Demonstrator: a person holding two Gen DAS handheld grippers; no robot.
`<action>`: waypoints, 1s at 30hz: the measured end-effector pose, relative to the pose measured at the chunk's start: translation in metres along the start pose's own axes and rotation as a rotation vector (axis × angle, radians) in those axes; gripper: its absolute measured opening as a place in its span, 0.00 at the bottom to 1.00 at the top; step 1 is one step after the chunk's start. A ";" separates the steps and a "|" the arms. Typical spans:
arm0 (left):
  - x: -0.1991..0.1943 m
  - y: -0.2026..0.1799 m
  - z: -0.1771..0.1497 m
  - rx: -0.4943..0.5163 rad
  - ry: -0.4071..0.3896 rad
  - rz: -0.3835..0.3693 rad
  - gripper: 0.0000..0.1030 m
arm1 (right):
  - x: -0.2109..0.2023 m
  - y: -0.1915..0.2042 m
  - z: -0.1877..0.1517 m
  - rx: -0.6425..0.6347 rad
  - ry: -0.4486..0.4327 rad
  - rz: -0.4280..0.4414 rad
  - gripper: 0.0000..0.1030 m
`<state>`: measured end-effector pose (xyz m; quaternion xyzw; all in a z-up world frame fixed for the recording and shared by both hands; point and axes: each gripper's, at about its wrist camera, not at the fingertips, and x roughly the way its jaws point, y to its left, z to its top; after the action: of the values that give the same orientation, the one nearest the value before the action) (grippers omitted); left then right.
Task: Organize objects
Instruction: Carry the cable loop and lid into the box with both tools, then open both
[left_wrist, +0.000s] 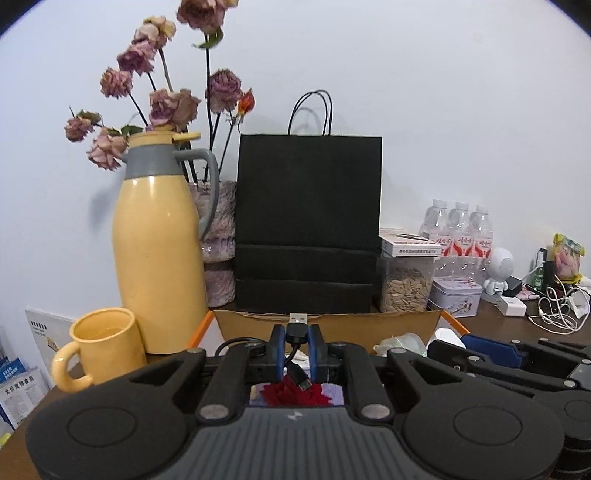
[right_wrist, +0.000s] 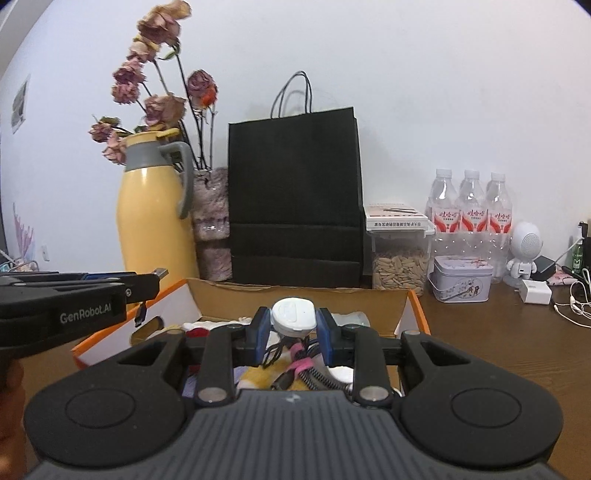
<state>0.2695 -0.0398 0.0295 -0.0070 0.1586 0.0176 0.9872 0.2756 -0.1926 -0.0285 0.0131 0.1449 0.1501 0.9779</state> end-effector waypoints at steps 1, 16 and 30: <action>0.006 0.000 0.000 -0.003 0.008 -0.002 0.11 | 0.006 -0.002 0.001 0.005 0.001 -0.005 0.27; 0.057 0.008 -0.002 0.000 0.050 0.006 0.40 | 0.046 -0.020 -0.002 0.017 0.072 -0.012 0.50; 0.055 0.014 -0.005 -0.031 0.021 0.074 1.00 | 0.038 -0.017 -0.003 -0.006 0.046 -0.055 1.00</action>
<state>0.3192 -0.0245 0.0071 -0.0166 0.1690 0.0566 0.9838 0.3146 -0.1975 -0.0430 0.0025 0.1674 0.1238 0.9781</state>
